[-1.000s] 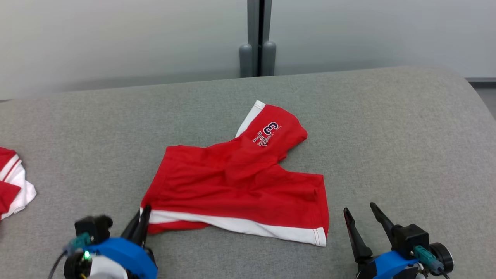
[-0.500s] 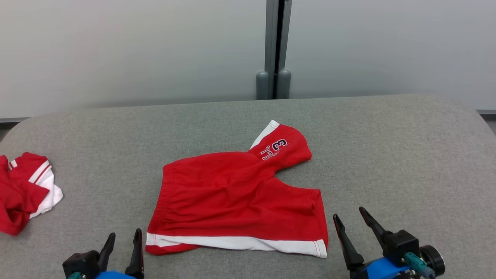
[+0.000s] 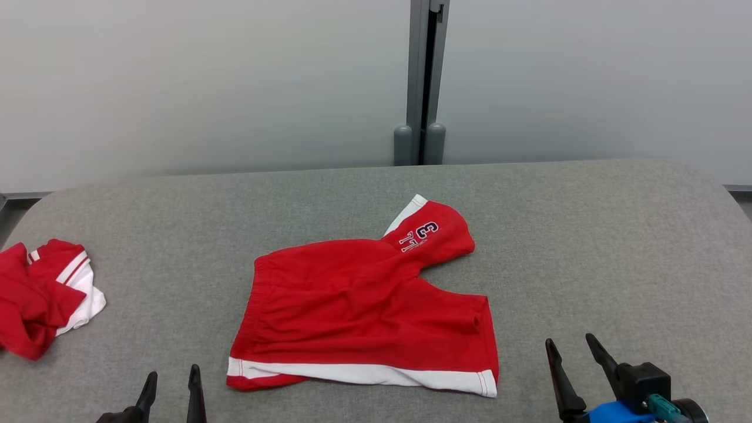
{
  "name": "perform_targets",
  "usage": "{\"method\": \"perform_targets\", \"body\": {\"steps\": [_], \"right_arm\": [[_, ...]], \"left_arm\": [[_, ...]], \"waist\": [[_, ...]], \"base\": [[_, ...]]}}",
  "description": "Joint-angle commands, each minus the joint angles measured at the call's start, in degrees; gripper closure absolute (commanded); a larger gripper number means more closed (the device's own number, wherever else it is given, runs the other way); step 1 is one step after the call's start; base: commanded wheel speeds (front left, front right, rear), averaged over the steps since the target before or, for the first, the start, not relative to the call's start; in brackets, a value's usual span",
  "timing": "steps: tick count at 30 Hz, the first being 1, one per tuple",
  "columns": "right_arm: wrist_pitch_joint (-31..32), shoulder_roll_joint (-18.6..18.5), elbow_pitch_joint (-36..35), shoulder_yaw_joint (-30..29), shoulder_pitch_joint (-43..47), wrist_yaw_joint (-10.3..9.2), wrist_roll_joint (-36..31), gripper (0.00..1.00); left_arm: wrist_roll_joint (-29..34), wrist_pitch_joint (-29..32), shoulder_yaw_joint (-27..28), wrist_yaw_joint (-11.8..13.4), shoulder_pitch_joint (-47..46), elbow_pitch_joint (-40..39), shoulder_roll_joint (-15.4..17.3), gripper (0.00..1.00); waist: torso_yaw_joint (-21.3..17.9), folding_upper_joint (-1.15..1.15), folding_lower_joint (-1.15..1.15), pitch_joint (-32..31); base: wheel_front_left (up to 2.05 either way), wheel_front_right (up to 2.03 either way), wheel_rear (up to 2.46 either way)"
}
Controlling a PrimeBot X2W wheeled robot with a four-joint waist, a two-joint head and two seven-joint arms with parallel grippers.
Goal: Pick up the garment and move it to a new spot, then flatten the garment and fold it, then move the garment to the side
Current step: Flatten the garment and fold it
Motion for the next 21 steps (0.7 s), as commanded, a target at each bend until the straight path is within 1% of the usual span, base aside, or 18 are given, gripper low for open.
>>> {"method": "perform_targets", "body": {"steps": [1, 7, 12, 14, 15, 16, 18, 19, 21], "right_arm": [[-0.19, -0.2, 0.1, -0.19, 0.76, 0.0, 0.17, 0.0], [-0.19, -0.21, 0.34, -0.29, 0.55, 0.0, 0.17, 0.0], [-0.18, -0.19, 2.18, 7.09, 0.59, 0.0, 1.59, 0.0], [-0.2, -0.26, 2.89, 8.14, 0.46, 0.0, 1.81, 0.0], [-0.19, -0.2, 5.0, 11.11, 0.19, 0.0, 3.21, 0.0], [-0.19, -0.2, 5.7, 12.6, -0.19, 0.0, 4.01, 0.0], [-0.19, -0.23, 6.35, 13.35, -0.66, 0.0, 4.45, 0.0], [-0.19, -0.28, 7.31, 14.64, -1.28, 0.0, 5.37, 0.0], [-0.19, -0.24, 7.53, 15.03, -1.68, 0.0, 4.98, 0.0]], "left_arm": [[0.73, -0.15, 0.49, -0.37, 0.31, -0.26, -0.33, 0.0], [2.41, -0.15, 1.85, -0.97, -0.16, -0.11, -1.14, 0.0], [2.84, -0.15, 1.06, -1.45, -0.77, 0.52, -1.79, 0.0], [2.63, -0.15, 0.59, -1.47, -0.76, 0.57, -1.79, 0.0], [2.11, -0.16, -0.52, -1.5, -0.59, 0.62, -1.37, 0.0], [1.81, -0.16, -1.02, -1.4, -0.38, 0.59, -1.07, 0.0], [1.51, -0.16, -1.33, -1.34, -0.23, 0.56, -0.79, 0.0], [0.91, -0.16, -2.16, -1.34, -0.15, 0.66, -0.21, 0.0], [0.59, -0.16, -2.43, -1.35, -0.19, 0.55, 0.08, 0.0]], "waist": [[-0.29, 0.01, 0.0, -0.14], [-0.66, 0.01, 0.0, 0.0], [0.22, 0.01, 0.0, 1.1], [0.44, 0.01, 0.0, 1.32], [1.07, 0.01, 0.0, 1.73], [1.38, 0.01, 0.0, 1.94], [1.67, 0.01, 0.0, 2.14], [2.21, 0.01, 0.0, 2.55], [2.4, 0.01, 0.0, 2.79]], "base": [[0.0, 0.0, 0.0], [0.0, 0.0, 0.0], [0.0, 0.0, 0.0], [0.0, 0.0, 0.0], [0.0, 0.0, 0.0], [0.0, 0.0, 0.0], [0.0, 0.0, 0.0], [0.0, 0.0, 0.0], [0.0, 0.0, 0.0]]}}
